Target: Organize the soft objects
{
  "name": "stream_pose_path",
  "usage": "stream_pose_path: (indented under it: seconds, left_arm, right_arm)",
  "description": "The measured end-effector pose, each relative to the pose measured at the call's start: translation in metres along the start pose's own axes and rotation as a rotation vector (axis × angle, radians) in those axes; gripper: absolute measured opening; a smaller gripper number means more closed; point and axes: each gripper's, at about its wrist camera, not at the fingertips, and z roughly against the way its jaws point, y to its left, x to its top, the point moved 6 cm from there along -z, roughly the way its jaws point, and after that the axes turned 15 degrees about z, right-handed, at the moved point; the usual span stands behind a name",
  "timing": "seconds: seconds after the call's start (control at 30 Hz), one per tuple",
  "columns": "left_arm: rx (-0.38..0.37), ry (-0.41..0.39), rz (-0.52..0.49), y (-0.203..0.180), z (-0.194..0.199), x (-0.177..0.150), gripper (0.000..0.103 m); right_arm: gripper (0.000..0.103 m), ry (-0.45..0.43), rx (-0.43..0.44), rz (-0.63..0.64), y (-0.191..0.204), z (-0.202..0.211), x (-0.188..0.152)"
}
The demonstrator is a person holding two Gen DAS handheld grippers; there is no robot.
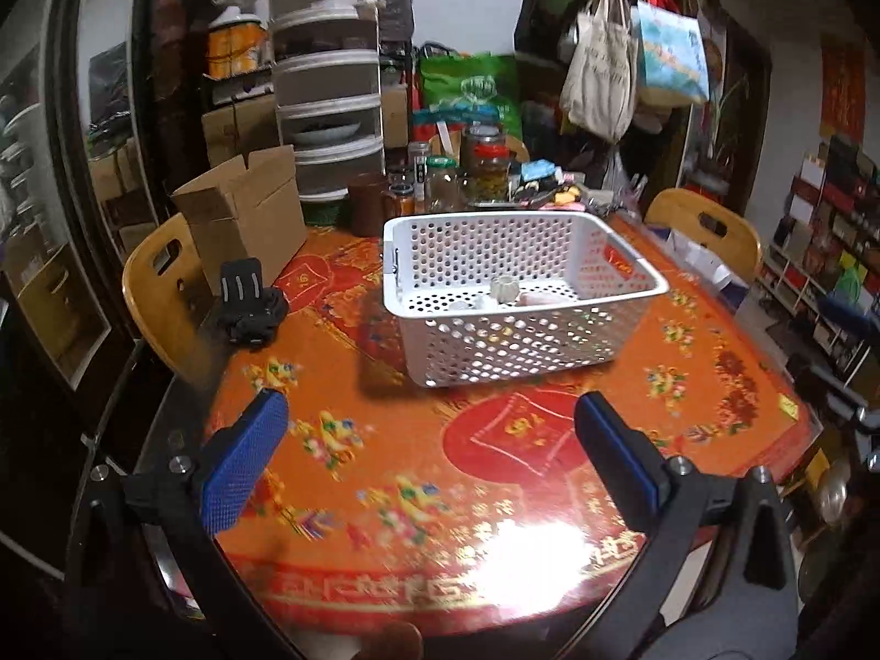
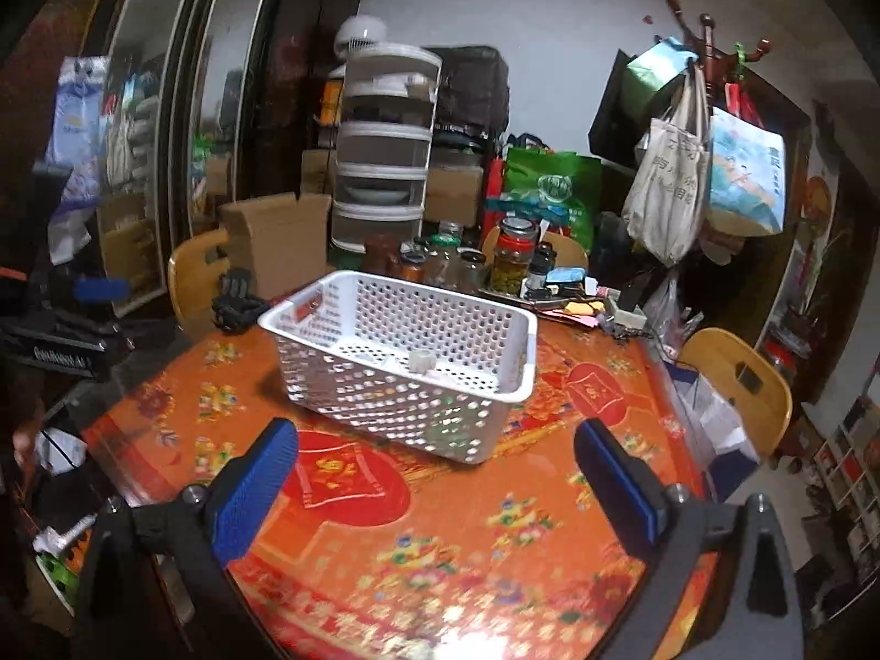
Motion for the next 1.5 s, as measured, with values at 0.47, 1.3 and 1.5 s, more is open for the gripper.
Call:
stream_pose_path:
  seconds: [0.47,1.3,1.5]
  left_arm:
    - [0.009,-0.063,-0.013,-0.038,0.000,-0.036,0.103]
    - [-0.018,-0.044,-0.025,-0.039,-0.013,-0.035,0.103]
    - [-0.021,-0.041,-0.022,-0.040,-0.016,-0.039,0.103]
  right_arm:
    - [0.101,0.066,-0.049,-0.090,-0.005,-0.033,-0.037]
    - [0.101,0.049,-0.032,-0.100,-0.005,-0.027,-0.039]
    - [0.101,0.049,-0.028,-0.099,-0.005,-0.027,-0.039]
